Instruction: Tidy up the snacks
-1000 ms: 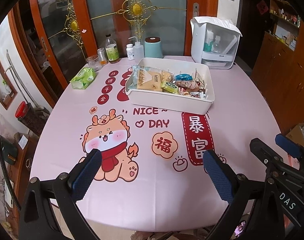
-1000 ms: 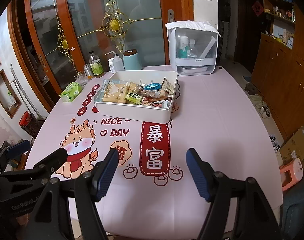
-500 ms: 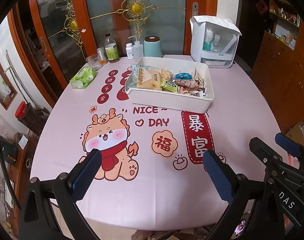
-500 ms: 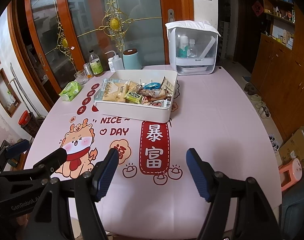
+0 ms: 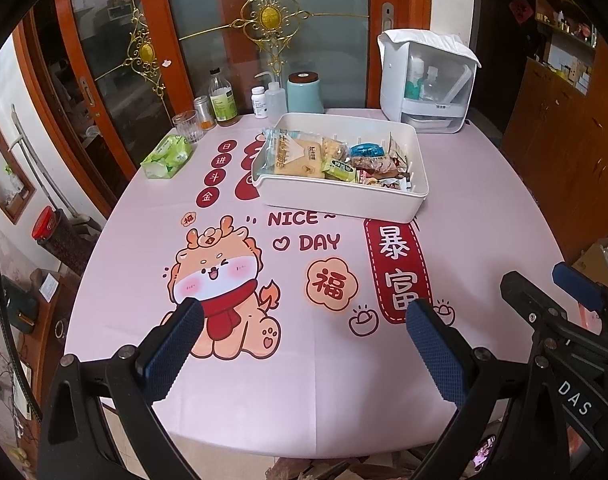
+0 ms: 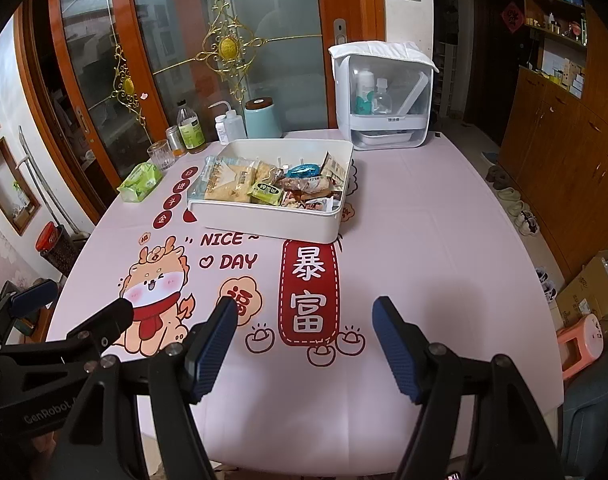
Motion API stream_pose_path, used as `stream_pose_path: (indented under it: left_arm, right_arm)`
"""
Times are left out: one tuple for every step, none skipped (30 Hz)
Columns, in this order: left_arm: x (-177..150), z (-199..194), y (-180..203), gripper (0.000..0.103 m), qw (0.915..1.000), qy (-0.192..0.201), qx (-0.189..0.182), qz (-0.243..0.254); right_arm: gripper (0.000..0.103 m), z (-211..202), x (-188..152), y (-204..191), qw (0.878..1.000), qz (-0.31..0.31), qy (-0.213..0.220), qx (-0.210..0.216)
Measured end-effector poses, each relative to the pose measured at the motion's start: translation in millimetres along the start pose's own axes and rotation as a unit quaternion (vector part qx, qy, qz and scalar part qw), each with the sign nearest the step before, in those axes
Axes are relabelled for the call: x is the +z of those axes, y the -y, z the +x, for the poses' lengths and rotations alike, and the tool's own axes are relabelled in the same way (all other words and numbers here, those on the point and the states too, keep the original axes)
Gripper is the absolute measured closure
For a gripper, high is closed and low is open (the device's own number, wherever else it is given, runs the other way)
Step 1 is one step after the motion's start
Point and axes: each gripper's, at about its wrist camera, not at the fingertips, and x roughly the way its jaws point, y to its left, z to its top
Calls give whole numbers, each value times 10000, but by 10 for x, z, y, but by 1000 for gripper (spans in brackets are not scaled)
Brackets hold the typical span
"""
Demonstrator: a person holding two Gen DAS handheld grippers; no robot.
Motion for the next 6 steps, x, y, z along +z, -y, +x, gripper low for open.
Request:
stream_pose_path:
  left_arm:
    - [1, 0, 1, 3, 10000, -3, 2, 2]
    - [-8, -10, -9, 3, 10000, -12, 6, 3]
    - [-10, -9, -11, 3, 10000, -16, 8, 9]
    - [-17, -17, -20, 3, 10000, -16, 12, 11]
    - [-17, -17, -21, 3, 10000, -11, 15, 11]
    - [-16, -14, -20, 3, 10000, -11, 15, 11]
  right_arm:
    - [32, -1, 0, -3, 10000, -3, 5, -1]
    - [32, -1, -1, -4, 10000, -3, 4, -4]
    - [32, -3, -2, -4, 10000, -2, 3, -5]
    - [32, -3, -2, -7, 10000, 0, 5, -3]
    - [32, -3, -2, -8, 10000, 1, 6, -3]
    - [32, -6, -6, -10, 10000, -2, 8, -4]
